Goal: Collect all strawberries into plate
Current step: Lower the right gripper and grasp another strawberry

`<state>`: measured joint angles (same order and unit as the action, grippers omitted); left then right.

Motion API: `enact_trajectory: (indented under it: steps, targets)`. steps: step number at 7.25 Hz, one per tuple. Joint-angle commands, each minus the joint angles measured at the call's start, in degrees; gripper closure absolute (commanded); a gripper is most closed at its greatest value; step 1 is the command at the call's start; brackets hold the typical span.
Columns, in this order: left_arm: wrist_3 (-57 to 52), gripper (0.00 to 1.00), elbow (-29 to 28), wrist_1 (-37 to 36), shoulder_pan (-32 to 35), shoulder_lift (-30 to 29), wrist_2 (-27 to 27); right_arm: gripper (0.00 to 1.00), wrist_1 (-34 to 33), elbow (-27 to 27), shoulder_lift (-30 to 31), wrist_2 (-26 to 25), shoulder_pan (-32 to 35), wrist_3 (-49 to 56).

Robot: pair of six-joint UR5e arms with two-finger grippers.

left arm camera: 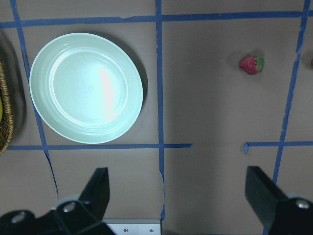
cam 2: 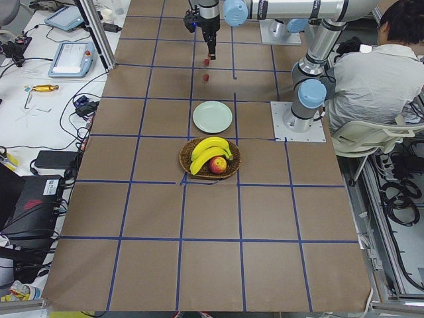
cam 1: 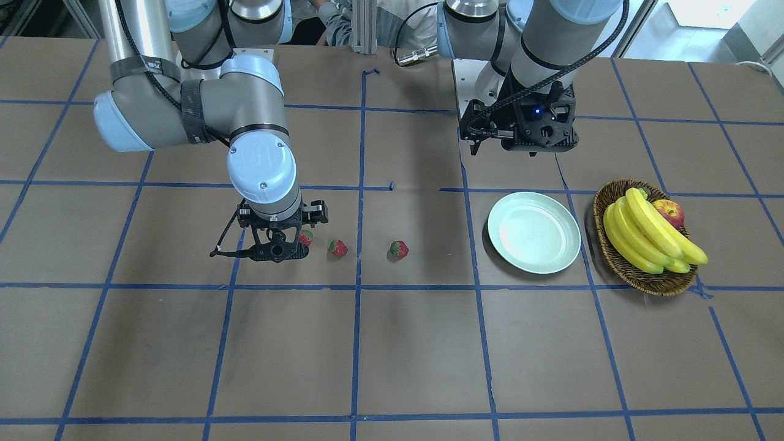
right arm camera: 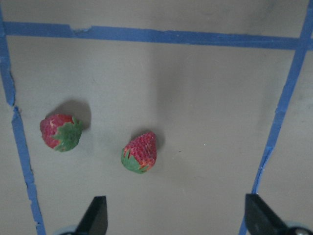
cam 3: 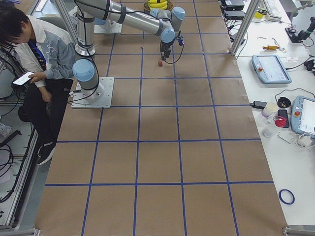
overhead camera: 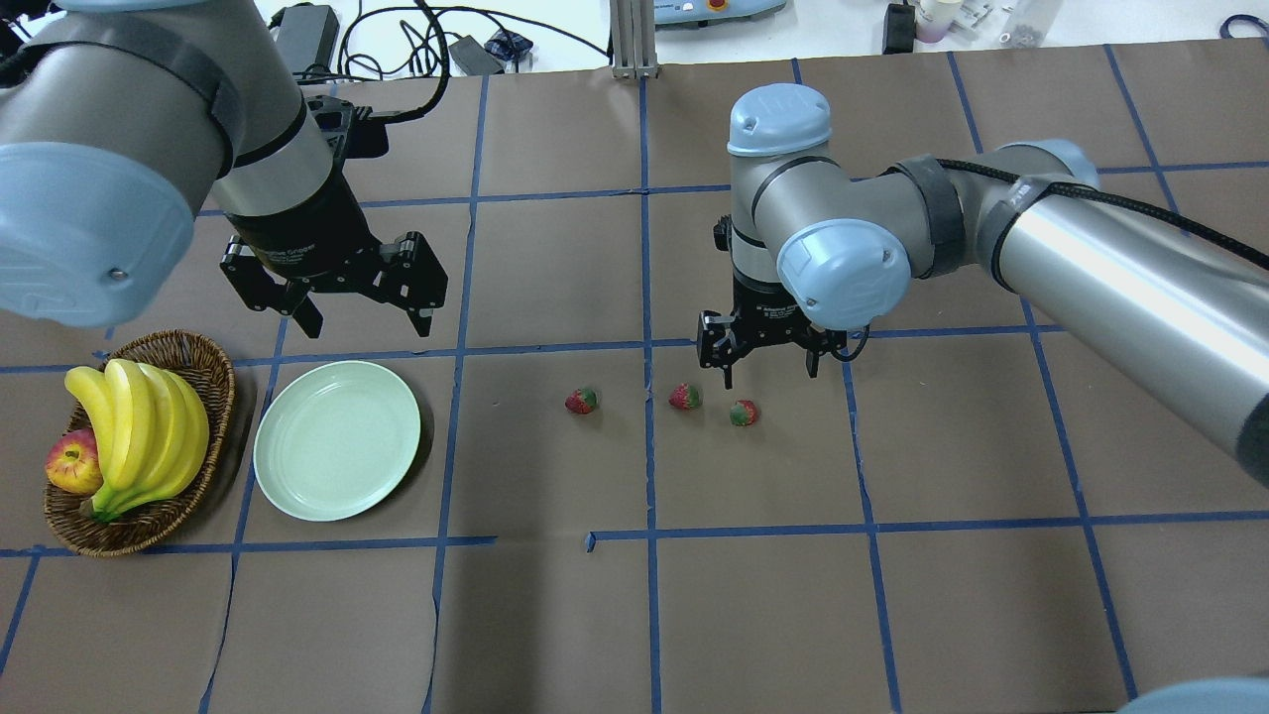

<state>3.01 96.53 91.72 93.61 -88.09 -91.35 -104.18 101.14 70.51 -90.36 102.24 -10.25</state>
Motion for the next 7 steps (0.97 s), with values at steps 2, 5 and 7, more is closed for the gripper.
enact_trajectory:
  steps: [2,5,7]
  targets:
    - [1.6,0.0,0.1,-0.1,0.8,-0.2,0.1,0.0,-6.9,5.5,-0.5,4.7,-0.2,-5.7]
    - [1.6,0.0,0.2,-0.1,0.9,-0.2,0.1,0.0,-10.7,6.6,-2.3,4.3,-0.2,-5.3]
    - [1.6,0.0,0.2,-0.1,0.9,-0.2,0.1,0.0,-11.0,6.8,-3.4,4.0,-0.2,-5.1]
